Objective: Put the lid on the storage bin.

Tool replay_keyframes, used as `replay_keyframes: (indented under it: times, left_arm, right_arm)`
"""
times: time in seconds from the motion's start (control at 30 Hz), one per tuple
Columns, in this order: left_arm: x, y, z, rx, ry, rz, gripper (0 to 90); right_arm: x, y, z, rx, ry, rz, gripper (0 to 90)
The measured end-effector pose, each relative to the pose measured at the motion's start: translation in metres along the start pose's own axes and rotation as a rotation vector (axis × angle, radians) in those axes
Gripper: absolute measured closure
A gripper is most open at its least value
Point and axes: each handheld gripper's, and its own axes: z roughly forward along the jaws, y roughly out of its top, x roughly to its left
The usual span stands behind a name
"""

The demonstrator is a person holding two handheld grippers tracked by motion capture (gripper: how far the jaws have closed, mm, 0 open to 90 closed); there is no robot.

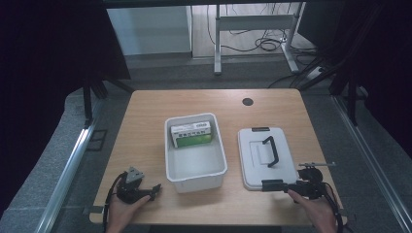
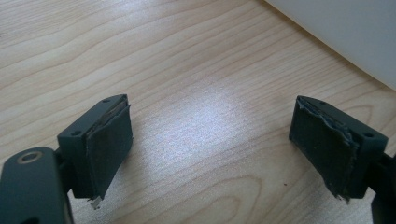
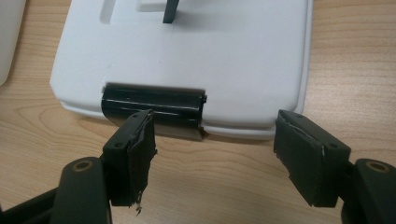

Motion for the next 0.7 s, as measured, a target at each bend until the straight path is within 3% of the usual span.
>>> replay_keyframes:
  times: [0.47,0.53,0.57,0.7]
  left_arm:
    - [0.0,0.0001,0.0002,0.0,0.001,0.0,13.3]
    - [0.0,0.0001,0.0002,0.0,0.001,0.0,13.3]
    - [0.0,0.0001,0.0001,0.0,0.001,0.0,13.3]
    - [0.0,0.0001,0.0001,0.0,0.001,0.0,13.3]
  right_arm:
    - [0.0,-0.0006,0.0007,0.01,-0.012,0.006,29.8]
    - [0.0007,0.0,0.0007,0.011,-0.023,0.003,29.8]
    - [0.0017,0.002,0.0012,0.01,-0.059,-0.016,29.8]
    - [0.0033,0.0071,0.0008,0.008,-0.079,-0.013,29.8]
